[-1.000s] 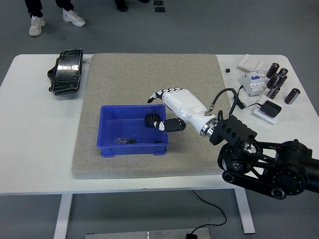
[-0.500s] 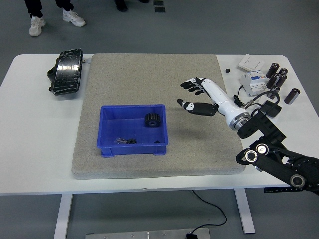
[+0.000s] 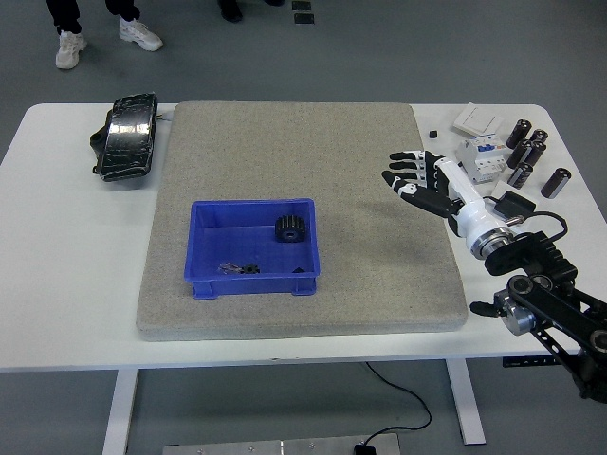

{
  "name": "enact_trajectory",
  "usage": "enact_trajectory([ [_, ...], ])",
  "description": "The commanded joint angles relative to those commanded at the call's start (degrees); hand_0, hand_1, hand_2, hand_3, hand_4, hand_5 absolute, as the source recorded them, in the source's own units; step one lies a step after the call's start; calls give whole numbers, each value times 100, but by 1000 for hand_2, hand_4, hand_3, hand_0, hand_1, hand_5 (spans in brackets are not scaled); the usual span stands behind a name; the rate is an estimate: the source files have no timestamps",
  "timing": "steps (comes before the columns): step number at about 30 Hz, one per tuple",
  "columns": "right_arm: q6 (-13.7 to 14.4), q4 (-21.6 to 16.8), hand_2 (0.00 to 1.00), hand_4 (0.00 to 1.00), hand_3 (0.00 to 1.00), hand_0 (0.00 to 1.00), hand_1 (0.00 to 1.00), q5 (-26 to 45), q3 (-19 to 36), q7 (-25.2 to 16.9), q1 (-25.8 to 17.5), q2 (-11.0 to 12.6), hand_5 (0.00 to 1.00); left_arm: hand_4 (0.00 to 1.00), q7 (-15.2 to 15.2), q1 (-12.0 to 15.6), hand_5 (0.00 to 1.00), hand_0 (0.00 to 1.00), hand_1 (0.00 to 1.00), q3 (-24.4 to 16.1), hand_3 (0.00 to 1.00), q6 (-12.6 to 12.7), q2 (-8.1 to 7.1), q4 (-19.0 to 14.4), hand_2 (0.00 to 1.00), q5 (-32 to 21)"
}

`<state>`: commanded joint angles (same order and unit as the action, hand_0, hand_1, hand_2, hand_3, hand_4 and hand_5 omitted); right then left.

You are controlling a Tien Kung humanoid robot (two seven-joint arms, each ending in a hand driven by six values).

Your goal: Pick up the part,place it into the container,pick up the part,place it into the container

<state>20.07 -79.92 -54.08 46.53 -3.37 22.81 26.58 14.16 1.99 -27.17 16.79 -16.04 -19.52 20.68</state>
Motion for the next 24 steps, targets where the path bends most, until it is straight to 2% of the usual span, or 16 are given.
enact_trajectory([
  [15,-37,-14,700,731,669,661,687,187,586,-82,-420,-76,346,597,-2,51,487,681,674,-16,590,-26,-26,13,637,-15],
  [24,-97,-48,696,725,670,652,681,436,727,-159,-537,-98,352,603,-14,77,484,682,674,-2,591,-42,-17,21,637,-48],
])
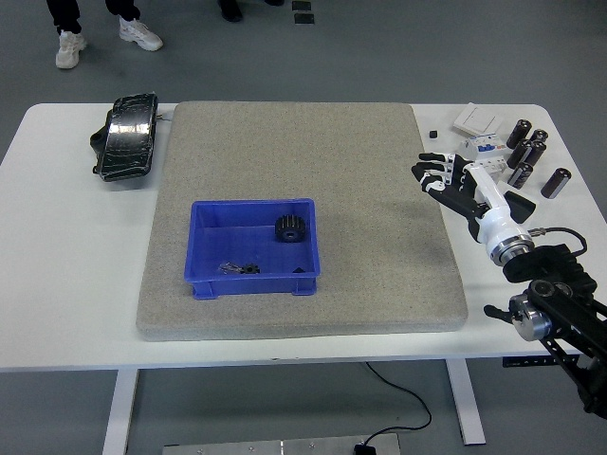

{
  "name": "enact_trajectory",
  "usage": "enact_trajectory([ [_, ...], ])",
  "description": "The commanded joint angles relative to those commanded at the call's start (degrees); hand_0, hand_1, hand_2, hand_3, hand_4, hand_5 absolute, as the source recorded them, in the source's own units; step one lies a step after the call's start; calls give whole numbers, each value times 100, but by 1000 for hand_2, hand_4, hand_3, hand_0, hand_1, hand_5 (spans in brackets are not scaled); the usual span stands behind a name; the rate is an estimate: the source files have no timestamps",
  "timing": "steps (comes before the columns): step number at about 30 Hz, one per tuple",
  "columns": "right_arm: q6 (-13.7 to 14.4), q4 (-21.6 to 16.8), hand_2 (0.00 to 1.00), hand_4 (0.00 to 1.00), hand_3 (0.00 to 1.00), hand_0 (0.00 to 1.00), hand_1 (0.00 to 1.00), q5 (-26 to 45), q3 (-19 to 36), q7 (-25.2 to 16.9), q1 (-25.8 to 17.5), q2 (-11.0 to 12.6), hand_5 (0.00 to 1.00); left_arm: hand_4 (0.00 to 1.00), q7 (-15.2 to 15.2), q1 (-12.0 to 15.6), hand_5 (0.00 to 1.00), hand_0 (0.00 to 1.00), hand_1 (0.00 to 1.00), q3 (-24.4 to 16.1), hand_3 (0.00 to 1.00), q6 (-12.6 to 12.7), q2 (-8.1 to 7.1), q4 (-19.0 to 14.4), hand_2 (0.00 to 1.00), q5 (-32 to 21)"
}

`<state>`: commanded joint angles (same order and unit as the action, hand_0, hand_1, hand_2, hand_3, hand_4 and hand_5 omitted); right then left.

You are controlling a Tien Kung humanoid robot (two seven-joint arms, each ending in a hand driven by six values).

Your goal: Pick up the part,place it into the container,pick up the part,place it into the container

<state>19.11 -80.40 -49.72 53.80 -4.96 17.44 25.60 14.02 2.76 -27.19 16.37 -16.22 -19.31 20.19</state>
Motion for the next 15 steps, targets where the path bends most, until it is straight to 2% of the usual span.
enact_trajectory([
  [15,-219,-142,694,727,670,649,678,713,84,-141,-53,-7,359,605,-15,-12,479,682,674,20,591,-20,4,6,636,-21],
])
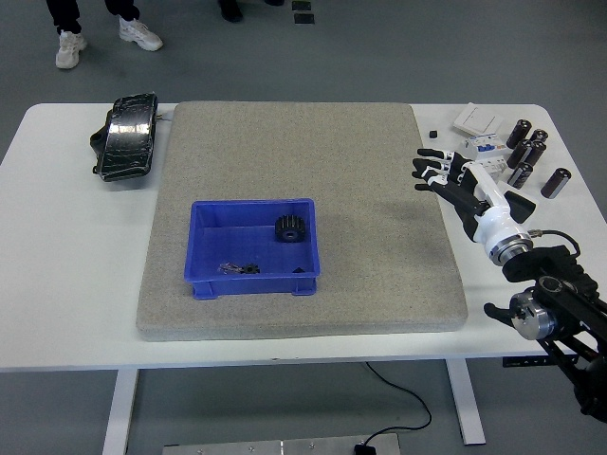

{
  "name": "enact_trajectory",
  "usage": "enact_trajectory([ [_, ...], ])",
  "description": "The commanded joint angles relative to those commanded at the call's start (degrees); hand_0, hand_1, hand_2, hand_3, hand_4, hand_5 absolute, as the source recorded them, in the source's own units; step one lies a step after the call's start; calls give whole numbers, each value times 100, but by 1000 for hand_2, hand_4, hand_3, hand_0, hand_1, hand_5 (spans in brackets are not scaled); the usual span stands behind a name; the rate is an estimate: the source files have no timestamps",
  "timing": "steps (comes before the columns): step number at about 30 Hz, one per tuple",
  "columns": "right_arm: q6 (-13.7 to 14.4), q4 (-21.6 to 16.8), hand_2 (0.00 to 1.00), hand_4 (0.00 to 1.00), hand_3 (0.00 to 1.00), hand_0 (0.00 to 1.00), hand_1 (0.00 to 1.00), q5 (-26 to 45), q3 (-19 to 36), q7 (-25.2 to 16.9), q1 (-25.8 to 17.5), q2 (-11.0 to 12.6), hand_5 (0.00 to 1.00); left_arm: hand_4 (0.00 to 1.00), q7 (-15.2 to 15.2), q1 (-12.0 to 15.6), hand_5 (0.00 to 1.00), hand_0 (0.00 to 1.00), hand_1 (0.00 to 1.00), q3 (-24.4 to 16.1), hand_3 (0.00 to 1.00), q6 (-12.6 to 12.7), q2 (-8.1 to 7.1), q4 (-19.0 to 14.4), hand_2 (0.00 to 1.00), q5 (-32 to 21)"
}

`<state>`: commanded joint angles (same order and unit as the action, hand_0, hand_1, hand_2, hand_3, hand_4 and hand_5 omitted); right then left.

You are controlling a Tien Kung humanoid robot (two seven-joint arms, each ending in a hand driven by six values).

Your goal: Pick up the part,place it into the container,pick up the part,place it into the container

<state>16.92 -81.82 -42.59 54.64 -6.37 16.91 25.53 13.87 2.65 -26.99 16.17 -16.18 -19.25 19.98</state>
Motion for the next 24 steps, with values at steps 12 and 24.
enact_trajectory([
  [12,-15,-27,695,731,671,652,674,-17,96,-10,-2,25,358,607,-91,-4,475,682,673,111,591,-11,2,11,635,-138],
  [24,-29,-40,696,734,672,656,677,0,264,-12,-28,25,362,608,-109,-49,470,682,674,115,594,-34,3,39,634,-159],
])
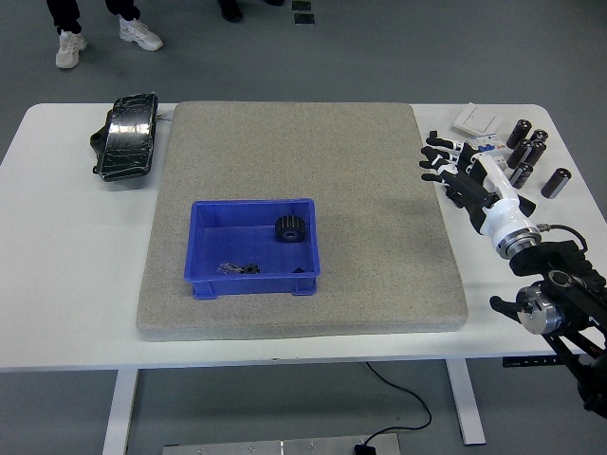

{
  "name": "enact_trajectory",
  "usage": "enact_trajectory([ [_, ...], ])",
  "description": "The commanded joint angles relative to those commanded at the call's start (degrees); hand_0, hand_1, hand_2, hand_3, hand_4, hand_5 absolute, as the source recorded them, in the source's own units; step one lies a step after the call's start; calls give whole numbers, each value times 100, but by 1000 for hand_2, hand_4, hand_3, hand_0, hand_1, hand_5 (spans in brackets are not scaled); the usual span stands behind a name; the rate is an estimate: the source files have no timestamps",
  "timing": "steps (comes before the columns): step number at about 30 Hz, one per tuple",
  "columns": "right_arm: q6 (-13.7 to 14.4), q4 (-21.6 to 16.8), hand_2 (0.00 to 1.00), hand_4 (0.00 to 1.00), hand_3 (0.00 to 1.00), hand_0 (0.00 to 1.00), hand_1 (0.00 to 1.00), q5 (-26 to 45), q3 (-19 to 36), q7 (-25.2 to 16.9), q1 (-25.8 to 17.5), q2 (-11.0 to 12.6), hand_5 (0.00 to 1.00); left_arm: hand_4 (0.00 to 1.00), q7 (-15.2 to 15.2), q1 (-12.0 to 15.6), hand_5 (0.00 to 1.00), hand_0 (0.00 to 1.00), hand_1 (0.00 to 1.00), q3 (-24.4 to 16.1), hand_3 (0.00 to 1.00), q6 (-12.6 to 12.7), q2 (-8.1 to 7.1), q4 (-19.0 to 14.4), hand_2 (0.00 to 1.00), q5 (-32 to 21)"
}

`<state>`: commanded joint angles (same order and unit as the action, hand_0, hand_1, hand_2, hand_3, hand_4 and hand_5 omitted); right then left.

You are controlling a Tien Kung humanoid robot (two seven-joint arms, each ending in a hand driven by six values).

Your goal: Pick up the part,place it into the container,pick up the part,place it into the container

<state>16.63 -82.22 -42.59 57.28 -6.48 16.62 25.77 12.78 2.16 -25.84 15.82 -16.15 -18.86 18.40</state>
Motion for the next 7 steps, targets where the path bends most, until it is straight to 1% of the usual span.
enact_trajectory([
  [7,-9,4,696,734,672,658,676,4,54,6,-5,15,362,607,9,-12,469,682,674,-7,595,5,-4,0,633,5],
])
